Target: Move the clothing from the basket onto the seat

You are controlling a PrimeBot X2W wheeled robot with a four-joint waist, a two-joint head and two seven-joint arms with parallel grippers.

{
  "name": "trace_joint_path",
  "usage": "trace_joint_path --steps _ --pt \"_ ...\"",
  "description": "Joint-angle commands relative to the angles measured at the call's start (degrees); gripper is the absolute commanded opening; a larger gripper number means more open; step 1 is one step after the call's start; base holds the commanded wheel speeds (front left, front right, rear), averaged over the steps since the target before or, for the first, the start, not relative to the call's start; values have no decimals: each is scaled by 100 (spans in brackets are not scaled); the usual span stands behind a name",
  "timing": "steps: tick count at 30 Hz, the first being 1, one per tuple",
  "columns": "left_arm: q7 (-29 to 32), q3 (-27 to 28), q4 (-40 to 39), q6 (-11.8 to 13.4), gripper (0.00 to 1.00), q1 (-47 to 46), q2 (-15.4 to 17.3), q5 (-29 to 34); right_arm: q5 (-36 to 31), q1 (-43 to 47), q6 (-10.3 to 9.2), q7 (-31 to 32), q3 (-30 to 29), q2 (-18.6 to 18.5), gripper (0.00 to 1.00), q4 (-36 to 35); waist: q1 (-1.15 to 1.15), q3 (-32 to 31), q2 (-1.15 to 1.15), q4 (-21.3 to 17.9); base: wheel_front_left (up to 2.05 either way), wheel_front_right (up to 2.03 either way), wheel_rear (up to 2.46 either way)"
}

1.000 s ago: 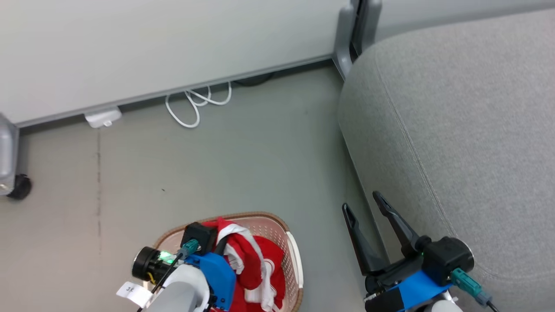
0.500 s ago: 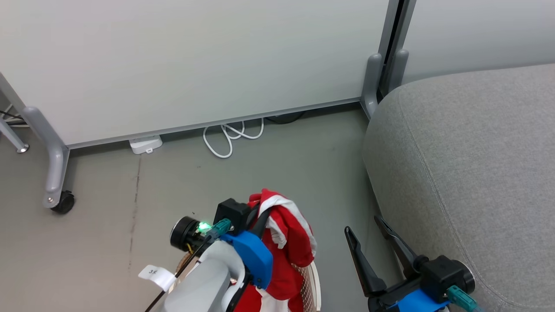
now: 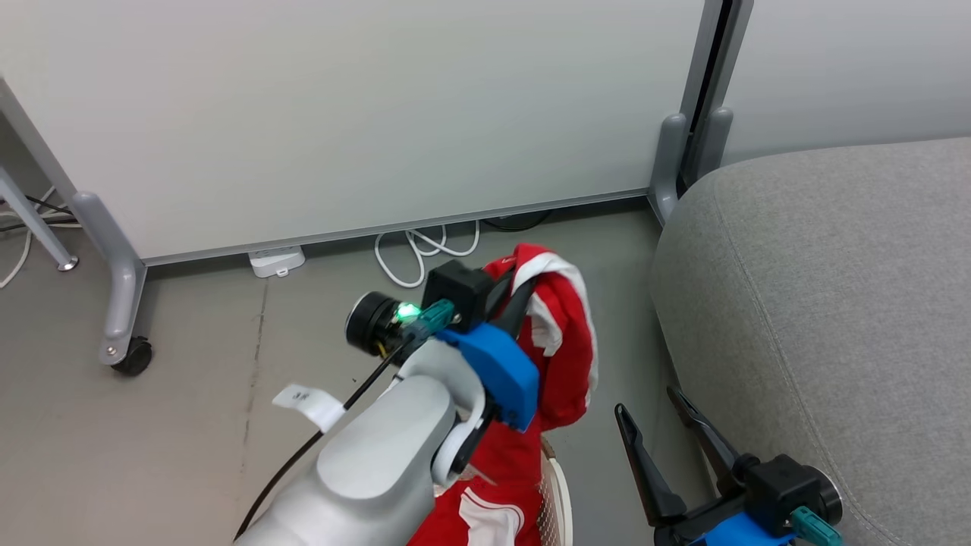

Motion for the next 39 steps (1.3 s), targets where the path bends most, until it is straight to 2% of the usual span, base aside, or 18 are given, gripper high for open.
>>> trace_joint_path --steps 1,7,17,24,39 --pt "43 -91 -112 78 0 -168 -3 -30 -48 68 3 -22 -27 -14 100 -16 0 2 0 22 0 0 0" --pt "145 -418 -466 272 0 -428 0 -249 -42 63 3 -22 -44 -14 100 -6 0 -14 0 57 0 0 0" --pt "89 -813 -608 445 0 -571 -1 -635 -10 81 3 -22 -78 -14 100 4 0 -35 0 46 0 0 0" --pt "-7 -995 -560 496 0 -648 -1 -822 -77 51 3 -22 -161 -14 100 58 0 -22 0 65 0 0 0" --pt "-195 -1300 -429 544 0 -840 -2 -1027 -411 -582 3 82 -283 -14 100 501 0 153 0 116 0 0 0"
